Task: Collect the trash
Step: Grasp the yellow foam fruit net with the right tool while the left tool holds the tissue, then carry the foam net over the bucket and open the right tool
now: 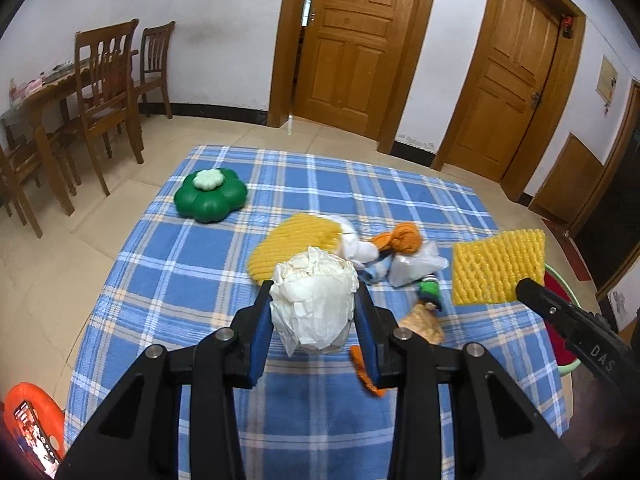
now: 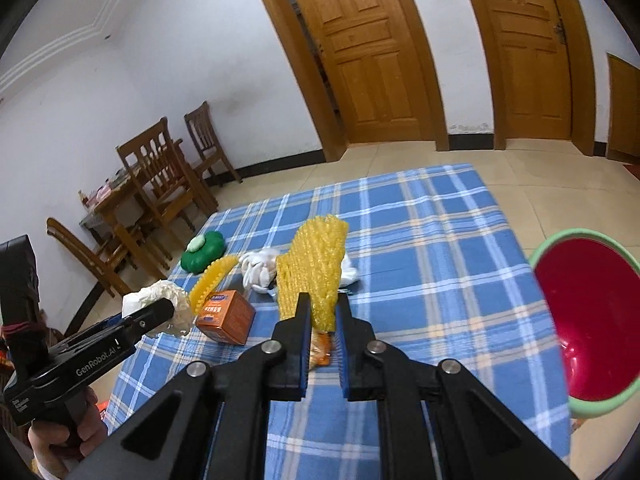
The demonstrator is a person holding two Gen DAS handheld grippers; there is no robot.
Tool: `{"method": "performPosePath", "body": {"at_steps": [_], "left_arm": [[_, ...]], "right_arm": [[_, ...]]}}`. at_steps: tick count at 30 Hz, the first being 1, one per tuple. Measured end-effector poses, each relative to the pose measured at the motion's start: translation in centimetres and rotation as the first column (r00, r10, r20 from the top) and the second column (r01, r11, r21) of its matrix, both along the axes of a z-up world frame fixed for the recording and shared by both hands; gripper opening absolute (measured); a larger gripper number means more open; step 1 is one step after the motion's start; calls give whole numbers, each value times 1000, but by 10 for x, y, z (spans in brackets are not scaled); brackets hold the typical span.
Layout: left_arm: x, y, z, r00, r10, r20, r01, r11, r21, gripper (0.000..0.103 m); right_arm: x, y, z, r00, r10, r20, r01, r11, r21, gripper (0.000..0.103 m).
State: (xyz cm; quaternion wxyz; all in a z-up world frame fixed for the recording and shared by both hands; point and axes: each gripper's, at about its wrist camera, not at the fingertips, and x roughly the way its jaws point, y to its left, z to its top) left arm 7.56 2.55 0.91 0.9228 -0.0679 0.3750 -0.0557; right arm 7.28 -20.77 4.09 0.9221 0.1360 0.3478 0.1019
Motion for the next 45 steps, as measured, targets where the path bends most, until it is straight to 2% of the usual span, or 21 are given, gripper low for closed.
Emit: {"method": "performPosePath", "body": {"at_steps": [12, 28, 45], "left_arm": [[-5, -46, 15, 994, -104, 19, 104, 994, 19, 38], [7, -134, 20, 960, -281, 5, 280, 959, 35, 38], [24, -242, -2, 881, -471, -50, 474, 879, 52, 38]], "right_arm": [[-30, -57, 10, 990, -136, 24, 136, 991, 4, 13], [-59, -140, 1, 941, -339, 9, 339, 940, 23, 13], [-72, -219, -36, 861, -504, -71, 506, 863, 9, 13]]}}
